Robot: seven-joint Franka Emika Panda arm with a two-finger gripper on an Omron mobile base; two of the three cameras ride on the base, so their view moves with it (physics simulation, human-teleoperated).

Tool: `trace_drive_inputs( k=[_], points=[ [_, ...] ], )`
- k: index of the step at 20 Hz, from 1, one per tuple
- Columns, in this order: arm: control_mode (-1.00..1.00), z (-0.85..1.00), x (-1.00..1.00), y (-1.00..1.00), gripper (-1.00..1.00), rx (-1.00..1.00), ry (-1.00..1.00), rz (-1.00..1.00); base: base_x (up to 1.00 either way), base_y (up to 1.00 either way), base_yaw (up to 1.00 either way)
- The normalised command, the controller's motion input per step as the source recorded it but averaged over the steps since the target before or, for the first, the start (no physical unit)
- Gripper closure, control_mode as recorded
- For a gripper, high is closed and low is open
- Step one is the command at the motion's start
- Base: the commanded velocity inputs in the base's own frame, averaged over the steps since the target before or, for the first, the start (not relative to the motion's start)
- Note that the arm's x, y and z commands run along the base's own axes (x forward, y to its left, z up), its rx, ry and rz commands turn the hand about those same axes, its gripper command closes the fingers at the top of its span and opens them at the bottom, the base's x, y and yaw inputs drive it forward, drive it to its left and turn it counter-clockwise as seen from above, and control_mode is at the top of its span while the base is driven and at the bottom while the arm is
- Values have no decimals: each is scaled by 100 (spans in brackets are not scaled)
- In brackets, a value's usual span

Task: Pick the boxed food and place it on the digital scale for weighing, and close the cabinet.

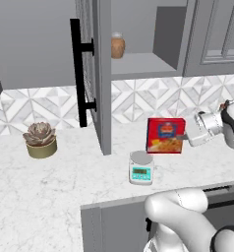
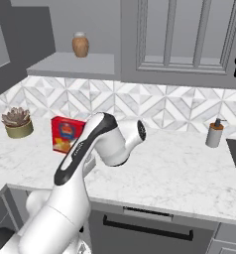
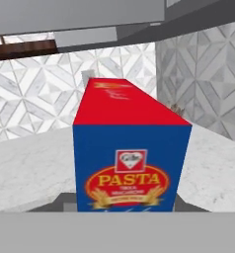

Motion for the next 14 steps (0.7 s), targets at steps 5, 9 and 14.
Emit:
trace_drive_inputs(
  k=[5, 9, 14],
  points=[
    [-100, -31, 16, 33, 100, -2, 0, 0, 0, 0, 0],
    [-100, -27, 27, 5, 100, 0, 0, 0, 0, 0, 0],
    [-100, -27, 27, -2, 100, 0, 0, 2, 0, 0, 0]
  ],
)
